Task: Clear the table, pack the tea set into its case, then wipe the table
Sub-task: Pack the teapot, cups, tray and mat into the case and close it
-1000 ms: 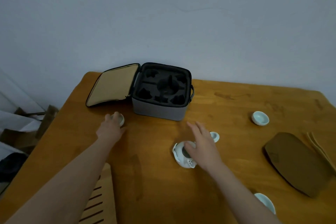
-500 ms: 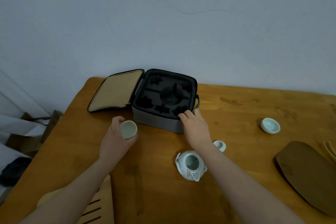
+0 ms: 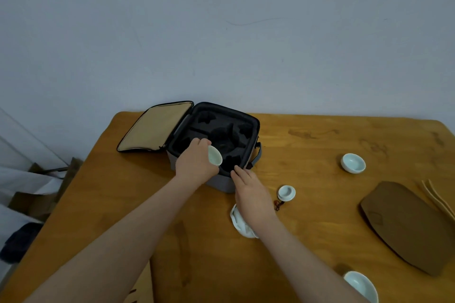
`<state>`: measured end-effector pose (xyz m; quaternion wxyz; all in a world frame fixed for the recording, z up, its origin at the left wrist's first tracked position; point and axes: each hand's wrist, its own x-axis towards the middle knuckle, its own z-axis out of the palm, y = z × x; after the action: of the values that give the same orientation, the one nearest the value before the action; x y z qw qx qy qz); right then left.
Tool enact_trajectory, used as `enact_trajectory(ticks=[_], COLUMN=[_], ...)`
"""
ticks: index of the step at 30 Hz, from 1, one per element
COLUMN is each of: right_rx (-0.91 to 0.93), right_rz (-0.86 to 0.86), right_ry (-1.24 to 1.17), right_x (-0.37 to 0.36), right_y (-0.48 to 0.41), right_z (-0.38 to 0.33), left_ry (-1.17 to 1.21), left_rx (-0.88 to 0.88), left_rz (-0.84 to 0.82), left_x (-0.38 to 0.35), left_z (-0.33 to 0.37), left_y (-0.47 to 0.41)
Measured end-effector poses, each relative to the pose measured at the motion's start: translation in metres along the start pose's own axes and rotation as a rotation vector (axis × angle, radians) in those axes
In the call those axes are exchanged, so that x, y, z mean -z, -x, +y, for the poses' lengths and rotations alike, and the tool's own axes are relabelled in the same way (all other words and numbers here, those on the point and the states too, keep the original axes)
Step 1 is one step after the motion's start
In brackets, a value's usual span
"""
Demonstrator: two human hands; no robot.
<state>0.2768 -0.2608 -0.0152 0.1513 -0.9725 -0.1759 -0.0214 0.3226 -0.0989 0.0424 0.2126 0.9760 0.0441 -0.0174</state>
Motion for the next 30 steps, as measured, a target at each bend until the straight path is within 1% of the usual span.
enact_trajectory(ticks=[3, 6, 9, 11, 15, 18, 19, 21, 22, 24, 27, 30], right_rx=[-0.048, 0.001, -0.003, 0.001, -0.008, -0.011, -0.015, -0.016, -0.013, -0.011, -0.018, -0.023], right_rz=[-0.020, -0.074, -0.087, -0.085, -0.093, -0.087, -0.088, -0.093, -0.097, -0.110, -0.128, -0.123], right_ry=[0.001, -0.016, -0.041, -0.060, -0.076, -0.095, -0.098, -0.096, -0.094, -0.094, -0.089, -0.083], right_x=[0.009, 0.015, 0.019, 0.019, 0.016, 0.017, 0.018, 0.020, 0.021, 0.022, 0.022, 0.022], right_y=[0.004, 0.001, 0.000, -0.001, -0.003, -0.006, -0.007, -0.009, -0.010, -0.010, -0.009, -0.009], right_z=[-0.001, 0.000, 0.003, 0.003, 0.004, 0.004, 0.005, 0.004, 0.005, 0.005, 0.004, 0.004], left_ry=[-0.089, -0.212, -0.255, -0.301, -0.421, -0.392, -0.358, -0.317, -0.330, -0.362, -0.519, -0.532], left_rx=[0.111, 0.201, 0.243, 0.204, 0.069, 0.020, 0.013, -0.003, -0.013, -0.039, -0.054, -0.022], left_rz=[-0.069, -0.111, -0.135, -0.132, -0.100, -0.080, -0.048, 0.066, 0.112, 0.147, 0.114, 0.051], left_x=[0.006, 0.025, 0.040, 0.039, 0.022, 0.011, 0.009, 0.007, 0.007, 0.004, 0.004, 0.007], left_z=[0.003, -0.013, -0.034, -0.040, -0.040, -0.042, -0.044, -0.050, -0.052, -0.057, -0.054, -0.042], left_y=[-0.018, -0.039, -0.056, -0.062, -0.068, -0.066, -0.063, -0.053, -0.046, -0.036, -0.030, -0.029])
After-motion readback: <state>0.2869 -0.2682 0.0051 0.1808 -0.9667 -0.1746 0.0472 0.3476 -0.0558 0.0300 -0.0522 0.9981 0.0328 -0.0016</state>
